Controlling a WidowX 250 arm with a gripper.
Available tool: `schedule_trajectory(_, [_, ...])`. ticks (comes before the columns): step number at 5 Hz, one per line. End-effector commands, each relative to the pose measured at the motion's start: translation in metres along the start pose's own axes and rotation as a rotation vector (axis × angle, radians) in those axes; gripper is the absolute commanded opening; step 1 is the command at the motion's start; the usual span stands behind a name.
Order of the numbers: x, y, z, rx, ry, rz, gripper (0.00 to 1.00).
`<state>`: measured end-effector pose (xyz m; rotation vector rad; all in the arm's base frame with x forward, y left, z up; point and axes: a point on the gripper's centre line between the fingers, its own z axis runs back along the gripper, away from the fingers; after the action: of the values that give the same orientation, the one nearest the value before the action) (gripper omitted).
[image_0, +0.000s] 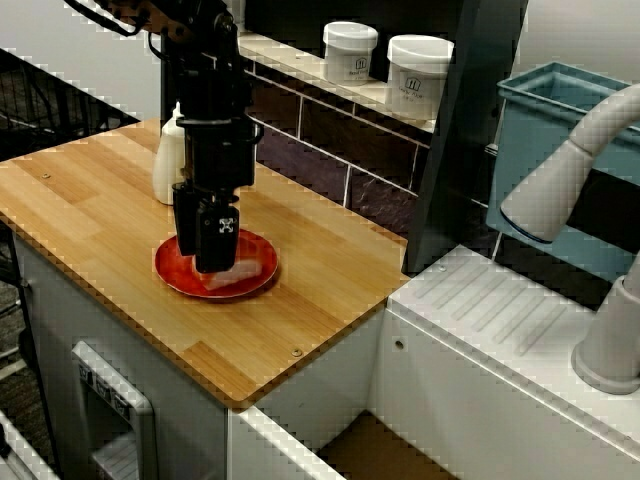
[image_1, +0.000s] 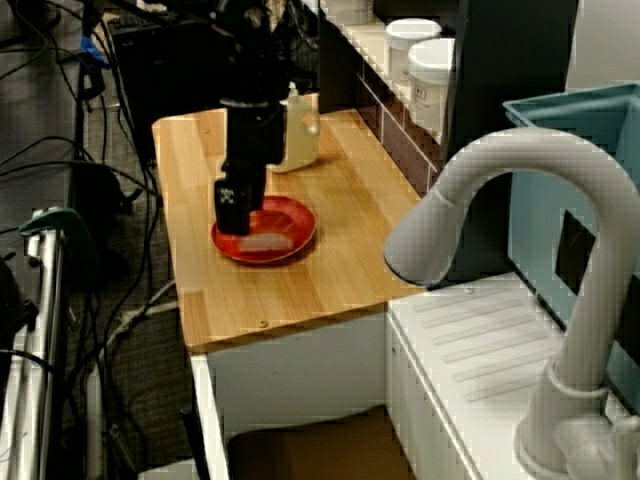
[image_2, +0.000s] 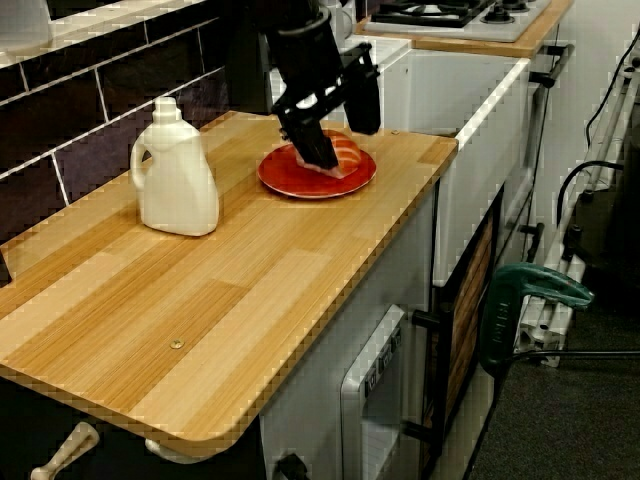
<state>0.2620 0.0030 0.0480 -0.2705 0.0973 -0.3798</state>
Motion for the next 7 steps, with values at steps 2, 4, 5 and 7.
schedule_trajectory(2, [-0.010,0.012,0.056,0.016,-0.130,-0.006,1.00])
schedule_trajectory(4, [-0.018,0.037,0.077,0.158,-0.239,0.090,1.00])
schedule_trajectory(5, [-0.024,0.052,0.089,0.187,-0.271,0.121,1.00])
schedule_trajectory(7, [-0.032,0.072,0.110,0.196,-0.308,0.169,1.00])
